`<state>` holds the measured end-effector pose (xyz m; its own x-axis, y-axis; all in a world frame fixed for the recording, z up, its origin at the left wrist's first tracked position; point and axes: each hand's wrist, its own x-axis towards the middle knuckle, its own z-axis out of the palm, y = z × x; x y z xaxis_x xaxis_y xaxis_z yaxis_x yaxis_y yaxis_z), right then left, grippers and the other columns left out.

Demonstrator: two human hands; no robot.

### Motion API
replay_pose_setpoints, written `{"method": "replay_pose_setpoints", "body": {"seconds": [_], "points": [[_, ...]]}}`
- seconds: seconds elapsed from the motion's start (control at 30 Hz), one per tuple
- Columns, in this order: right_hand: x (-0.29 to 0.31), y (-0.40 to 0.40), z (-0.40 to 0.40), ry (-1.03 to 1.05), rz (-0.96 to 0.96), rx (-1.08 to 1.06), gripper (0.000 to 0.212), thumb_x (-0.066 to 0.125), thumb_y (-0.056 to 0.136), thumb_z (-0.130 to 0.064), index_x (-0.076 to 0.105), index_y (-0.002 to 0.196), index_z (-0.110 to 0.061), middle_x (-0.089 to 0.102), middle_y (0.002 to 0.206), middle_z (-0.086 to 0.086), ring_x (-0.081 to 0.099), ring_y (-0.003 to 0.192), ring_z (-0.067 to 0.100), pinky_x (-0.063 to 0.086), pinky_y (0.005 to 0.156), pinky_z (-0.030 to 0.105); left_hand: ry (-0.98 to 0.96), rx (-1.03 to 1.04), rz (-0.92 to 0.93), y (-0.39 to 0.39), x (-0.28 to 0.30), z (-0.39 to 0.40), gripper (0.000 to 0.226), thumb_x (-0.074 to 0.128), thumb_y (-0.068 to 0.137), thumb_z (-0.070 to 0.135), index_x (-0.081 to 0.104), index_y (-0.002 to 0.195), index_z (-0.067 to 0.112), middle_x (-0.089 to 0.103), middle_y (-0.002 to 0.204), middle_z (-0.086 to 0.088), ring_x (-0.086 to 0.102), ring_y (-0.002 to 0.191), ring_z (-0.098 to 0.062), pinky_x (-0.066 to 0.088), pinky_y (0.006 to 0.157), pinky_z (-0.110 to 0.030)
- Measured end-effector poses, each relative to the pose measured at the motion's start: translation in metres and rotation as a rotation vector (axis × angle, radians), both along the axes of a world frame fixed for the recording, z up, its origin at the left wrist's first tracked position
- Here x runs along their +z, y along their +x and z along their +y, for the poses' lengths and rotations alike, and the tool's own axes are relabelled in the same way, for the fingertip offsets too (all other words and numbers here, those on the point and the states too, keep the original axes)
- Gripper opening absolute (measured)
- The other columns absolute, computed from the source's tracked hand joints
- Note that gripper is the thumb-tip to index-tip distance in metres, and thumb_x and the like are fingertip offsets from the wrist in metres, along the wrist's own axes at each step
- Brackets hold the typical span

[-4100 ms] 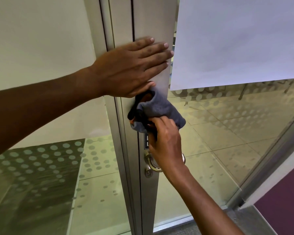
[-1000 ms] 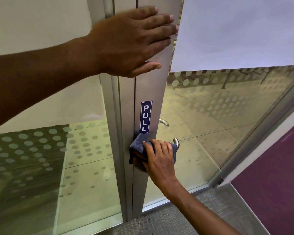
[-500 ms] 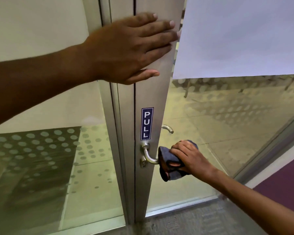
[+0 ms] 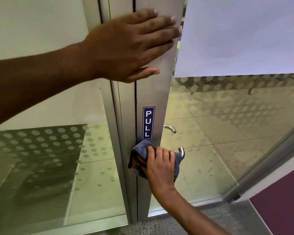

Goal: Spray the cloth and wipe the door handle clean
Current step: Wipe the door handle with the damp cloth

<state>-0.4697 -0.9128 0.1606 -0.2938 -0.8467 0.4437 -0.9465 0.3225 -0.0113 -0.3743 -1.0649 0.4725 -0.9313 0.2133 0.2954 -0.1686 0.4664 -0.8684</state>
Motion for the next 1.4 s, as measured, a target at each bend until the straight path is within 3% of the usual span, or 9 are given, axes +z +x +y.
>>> {"method": "replay_pose_setpoints", "body": {"seconds": [0.2, 0.37, 0.47, 0.6, 0.83, 0.93, 1.03, 1.17, 1.4], "points": [[-0.004, -0.017, 0.006, -0.096, 0.036, 0.137, 0.066, 0.052, 0.069, -0.06, 0.057, 0.117, -0.015, 0.068, 0.105, 0.012, 0.066, 0.095, 0.031, 0.053, 0.086, 0.046, -0.018, -0.016, 0.018, 0.0, 0.001, 0.004, 0.069, 0.013, 0.107, 0.048, 0.027, 0.153, -0.001, 0.024, 0.164, -0.023, 0.023, 0.153, -0.04, 0.023, 0.125, -0.052], [-0.002, -0.051, 0.014, -0.095, 0.101, 0.29, 0.069, 0.083, 0.06, -0.049, 0.052, 0.115, -0.02, 0.067, 0.1, 0.004, 0.066, 0.09, 0.024, 0.053, 0.085, 0.039, -0.014, -0.037, 0.041, 0.001, 0.0, 0.004, 0.067, 0.018, 0.107, 0.048, 0.033, 0.152, 0.001, 0.029, 0.163, -0.022, 0.027, 0.152, -0.038, 0.025, 0.124, -0.051], [0.007, -0.085, 0.02, -0.061, 0.087, 0.339, 0.056, 0.068, 0.07, -0.06, 0.059, 0.108, -0.021, 0.069, 0.095, -0.001, 0.065, 0.084, 0.02, 0.053, 0.079, 0.035, -0.018, -0.042, 0.049, 0.001, 0.0, 0.005, 0.067, 0.02, 0.107, 0.049, 0.035, 0.151, 0.001, 0.03, 0.162, -0.021, 0.029, 0.151, -0.038, 0.026, 0.124, -0.051], [0.016, -0.128, 0.024, 0.021, 0.063, 0.456, 0.056, 0.062, 0.075, -0.064, 0.06, 0.11, -0.02, 0.068, 0.101, -0.002, 0.062, 0.092, 0.018, 0.046, 0.089, 0.03, -0.011, -0.046, 0.05, 0.001, 0.0, 0.005, 0.066, 0.02, 0.107, 0.048, 0.036, 0.151, 0.001, 0.031, 0.162, -0.02, 0.029, 0.151, -0.037, 0.026, 0.124, -0.05], [0.02, -0.103, 0.02, 0.08, 0.013, 0.368, 0.066, 0.053, 0.067, -0.077, 0.058, 0.108, -0.026, 0.068, 0.097, -0.008, 0.064, 0.088, 0.014, 0.053, 0.081, 0.031, -0.003, -0.065, 0.059, 0.0, -0.001, 0.004, 0.067, 0.021, 0.107, 0.048, 0.037, 0.15, 0.0, 0.031, 0.162, -0.02, 0.028, 0.152, -0.037, 0.027, 0.124, -0.05], [0.009, -0.066, 0.018, 0.006, 0.022, 0.299, 0.061, 0.07, 0.065, -0.064, 0.056, 0.111, -0.025, 0.067, 0.101, -0.003, 0.064, 0.092, 0.018, 0.053, 0.084, 0.035, 0.001, -0.072, 0.052, -0.001, 0.0, 0.004, 0.067, 0.022, 0.106, 0.049, 0.038, 0.149, 0.0, 0.032, 0.162, -0.021, 0.03, 0.151, -0.037, 0.028, 0.123, -0.051], [-0.002, -0.02, 0.01, -0.012, 0.016, 0.244, 0.077, 0.085, 0.05, -0.052, 0.055, 0.116, -0.024, 0.068, 0.109, 0.003, 0.066, 0.1, 0.023, 0.053, 0.089, 0.039, -0.005, -0.07, 0.046, 0.0, 0.0, 0.002, 0.068, 0.021, 0.106, 0.05, 0.036, 0.15, 0.0, 0.031, 0.162, -0.022, 0.029, 0.151, -0.038, 0.028, 0.122, -0.052], [-0.006, -0.005, -0.001, -0.084, 0.04, 0.239, 0.073, 0.085, 0.056, -0.04, 0.054, 0.119, -0.021, 0.067, 0.114, 0.007, 0.065, 0.102, 0.027, 0.053, 0.089, 0.041, -0.022, -0.091, 0.05, -0.001, -0.001, -0.001, 0.067, 0.023, 0.106, 0.049, 0.035, 0.15, 0.0, 0.031, 0.161, -0.022, 0.03, 0.151, -0.039, 0.027, 0.123, -0.052], [-0.027, -0.062, 0.022, -0.219, 0.099, 0.35, 0.064, 0.077, 0.065, -0.024, 0.051, 0.123, -0.02, 0.065, 0.117, 0.006, 0.052, 0.11, 0.025, 0.043, 0.099, 0.042, -0.027, -0.103, 0.054, 0.0, -0.001, -0.002, 0.067, 0.022, 0.107, 0.048, 0.034, 0.15, -0.002, 0.031, 0.161, -0.023, 0.03, 0.15, -0.039, 0.027, 0.123, -0.052]]}}
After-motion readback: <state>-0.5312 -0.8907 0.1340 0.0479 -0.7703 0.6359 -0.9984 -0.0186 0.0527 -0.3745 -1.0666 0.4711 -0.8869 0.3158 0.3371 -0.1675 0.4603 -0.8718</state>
